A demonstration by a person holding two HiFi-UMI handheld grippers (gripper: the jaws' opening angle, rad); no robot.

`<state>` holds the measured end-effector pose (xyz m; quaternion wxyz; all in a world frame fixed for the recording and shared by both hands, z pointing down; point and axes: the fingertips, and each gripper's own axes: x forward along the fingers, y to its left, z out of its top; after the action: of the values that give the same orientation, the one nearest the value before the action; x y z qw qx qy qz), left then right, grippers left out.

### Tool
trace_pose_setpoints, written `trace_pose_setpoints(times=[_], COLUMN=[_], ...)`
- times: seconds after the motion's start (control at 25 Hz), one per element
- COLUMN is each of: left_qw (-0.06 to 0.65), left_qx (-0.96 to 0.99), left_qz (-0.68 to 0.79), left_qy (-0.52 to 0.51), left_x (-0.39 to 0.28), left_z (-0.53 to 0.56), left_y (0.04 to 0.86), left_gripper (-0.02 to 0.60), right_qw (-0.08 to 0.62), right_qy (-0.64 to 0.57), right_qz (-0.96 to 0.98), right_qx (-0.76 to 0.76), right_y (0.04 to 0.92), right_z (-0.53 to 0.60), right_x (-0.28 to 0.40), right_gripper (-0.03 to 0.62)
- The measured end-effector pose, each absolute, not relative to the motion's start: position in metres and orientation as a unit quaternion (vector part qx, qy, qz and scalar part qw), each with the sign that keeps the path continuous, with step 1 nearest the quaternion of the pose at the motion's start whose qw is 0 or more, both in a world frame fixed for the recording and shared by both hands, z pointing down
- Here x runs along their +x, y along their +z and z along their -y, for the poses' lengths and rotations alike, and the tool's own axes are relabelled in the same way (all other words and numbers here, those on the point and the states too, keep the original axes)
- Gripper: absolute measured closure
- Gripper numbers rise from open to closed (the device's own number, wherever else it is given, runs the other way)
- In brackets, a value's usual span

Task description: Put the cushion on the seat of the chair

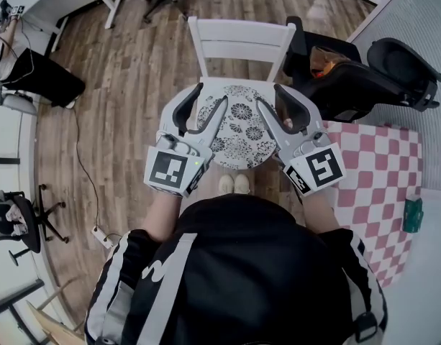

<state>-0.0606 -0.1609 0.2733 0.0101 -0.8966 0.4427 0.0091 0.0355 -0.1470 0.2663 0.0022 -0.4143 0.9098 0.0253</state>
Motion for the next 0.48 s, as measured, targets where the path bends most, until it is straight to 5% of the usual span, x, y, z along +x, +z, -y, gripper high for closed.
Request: trace_pose_setpoints(times=[0.48], left_qw=[-0.002], left_qx=[-0.893], left_qz=[-0.45], left_qy=[0.019], left_x=[-0.0592], left_z=[0.1607], left_y=[0.2731], left_gripper=[0.477], right_qw=[0.019], right_qy=[0.028], right_qz=[-0.908], right_qx=[-0.417], right_y=[0.2599], right_z=[0.1471], right_x=[0.0364], right_gripper=[0.532])
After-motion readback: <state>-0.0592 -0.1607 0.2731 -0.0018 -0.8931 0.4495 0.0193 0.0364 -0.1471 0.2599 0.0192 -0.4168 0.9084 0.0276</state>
